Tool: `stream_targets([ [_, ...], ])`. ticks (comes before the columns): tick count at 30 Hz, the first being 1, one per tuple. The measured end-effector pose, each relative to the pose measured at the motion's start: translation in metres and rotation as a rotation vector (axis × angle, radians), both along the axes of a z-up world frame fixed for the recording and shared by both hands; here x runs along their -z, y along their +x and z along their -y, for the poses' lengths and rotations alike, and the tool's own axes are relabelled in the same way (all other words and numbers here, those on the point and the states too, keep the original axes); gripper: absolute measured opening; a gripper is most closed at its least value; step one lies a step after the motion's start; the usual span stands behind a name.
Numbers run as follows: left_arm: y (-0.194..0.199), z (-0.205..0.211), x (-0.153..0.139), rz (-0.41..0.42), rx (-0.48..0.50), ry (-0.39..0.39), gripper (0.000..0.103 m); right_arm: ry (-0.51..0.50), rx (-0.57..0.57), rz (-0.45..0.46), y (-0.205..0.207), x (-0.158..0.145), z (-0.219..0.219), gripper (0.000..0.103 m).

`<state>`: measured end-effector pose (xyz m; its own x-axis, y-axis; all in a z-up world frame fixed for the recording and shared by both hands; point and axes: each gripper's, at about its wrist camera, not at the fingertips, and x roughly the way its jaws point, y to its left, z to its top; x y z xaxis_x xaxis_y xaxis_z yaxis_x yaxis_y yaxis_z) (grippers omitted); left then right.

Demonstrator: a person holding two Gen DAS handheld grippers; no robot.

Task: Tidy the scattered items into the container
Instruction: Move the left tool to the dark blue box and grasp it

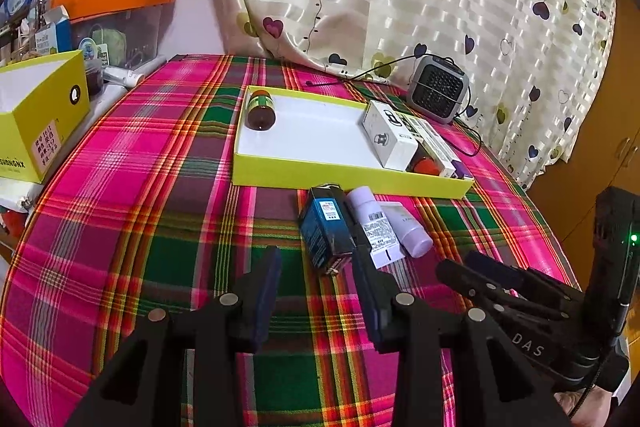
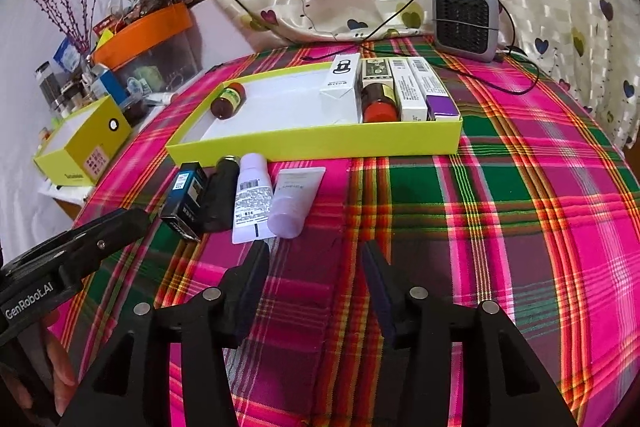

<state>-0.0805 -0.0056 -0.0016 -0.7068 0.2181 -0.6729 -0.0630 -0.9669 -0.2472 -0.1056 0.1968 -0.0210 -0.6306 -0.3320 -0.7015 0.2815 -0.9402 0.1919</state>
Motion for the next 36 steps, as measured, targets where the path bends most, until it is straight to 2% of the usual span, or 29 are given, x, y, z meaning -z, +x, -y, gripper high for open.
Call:
stream_targets([
  [9, -0.002, 0.000, 0.004, 0.013, -0.004, 0.005, 0.037, 0.022, 0.023, 0.035, -0.005, 0.005, -0.001, 0.050],
  [24, -0.019, -0.005, 0.006, 0.037, 0.012, 0.054, 0.037, -0.013, 0.034, 0.062, -0.009, 0.007, -0.001, 0.050],
  [36, -0.038, -0.004, 0.020, 0.079, -0.006, 0.090, 0.037, -0.031, 0.035, 0.068, -0.010, 0.008, -0.003, 0.050],
])
